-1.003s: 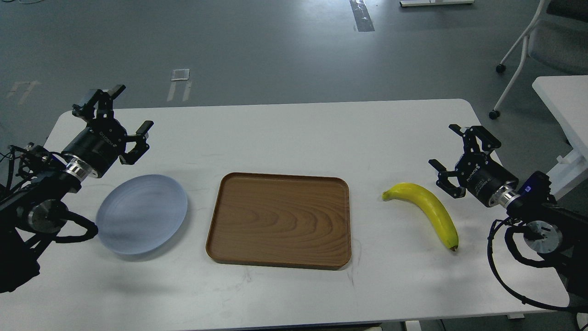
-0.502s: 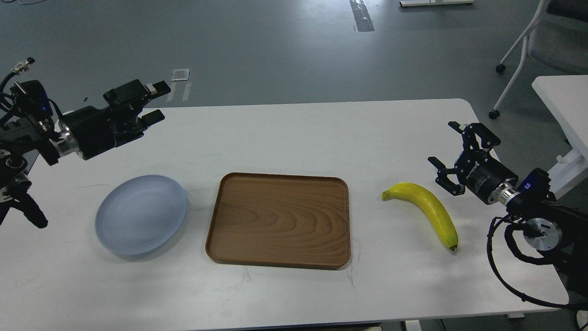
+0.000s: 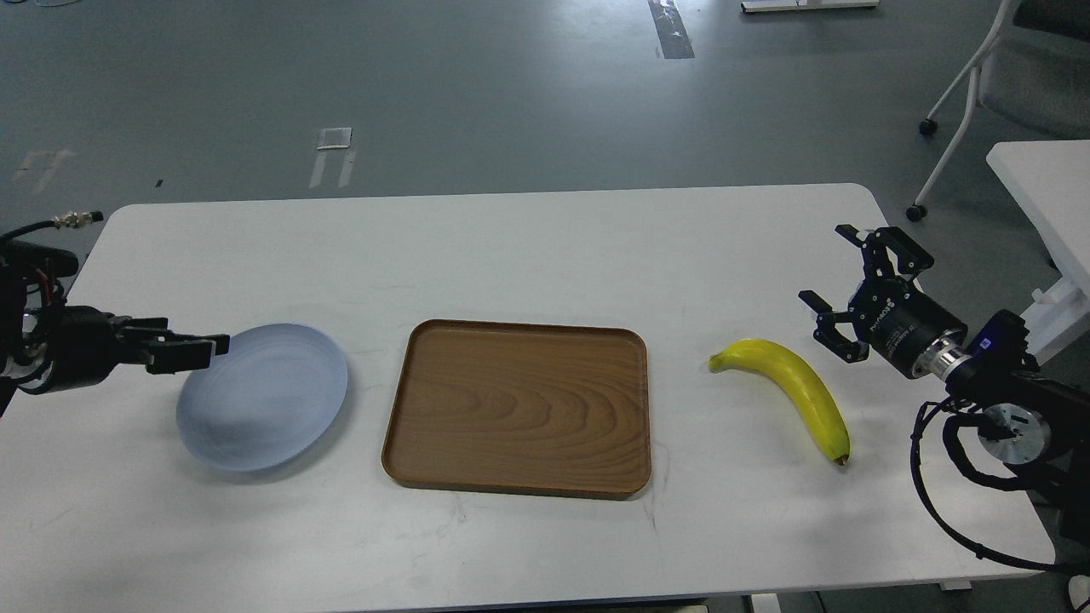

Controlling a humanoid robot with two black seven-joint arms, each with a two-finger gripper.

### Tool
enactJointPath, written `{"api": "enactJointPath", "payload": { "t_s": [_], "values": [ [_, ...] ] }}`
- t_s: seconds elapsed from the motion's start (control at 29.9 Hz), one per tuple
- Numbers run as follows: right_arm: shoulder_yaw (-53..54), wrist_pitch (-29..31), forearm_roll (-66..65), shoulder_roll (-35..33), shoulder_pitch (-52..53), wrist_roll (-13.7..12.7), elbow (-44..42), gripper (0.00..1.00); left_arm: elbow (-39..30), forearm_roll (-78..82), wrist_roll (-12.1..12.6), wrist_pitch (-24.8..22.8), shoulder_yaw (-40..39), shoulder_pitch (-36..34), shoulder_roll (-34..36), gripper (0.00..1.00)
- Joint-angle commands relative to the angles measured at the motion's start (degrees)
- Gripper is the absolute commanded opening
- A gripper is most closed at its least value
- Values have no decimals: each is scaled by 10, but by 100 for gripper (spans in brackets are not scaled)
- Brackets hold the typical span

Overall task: Place banana on plate with both arms
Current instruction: 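Lower the left gripper and grasp the plate's rim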

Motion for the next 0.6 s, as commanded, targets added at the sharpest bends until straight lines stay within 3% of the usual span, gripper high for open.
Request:
{"api": "enactJointPath", "payload": {
  "t_s": [0.0,0.17,0.47,0.57],
  "values": [
    [0,0,-1,2,0,0,0,100,28,-11,0,13,20,1,-19,95],
    [0,0,-1,5,1,0,-1,100,71,-40,0,16,40,10,-40,86],
    [0,0,-1,5,1,0,-1,100,114,-65,0,15,58,11,-78,81],
    [0,0,-1,5,1,0,0,100,118,-66,0,15,59,11,-79,67]
  ]
}}
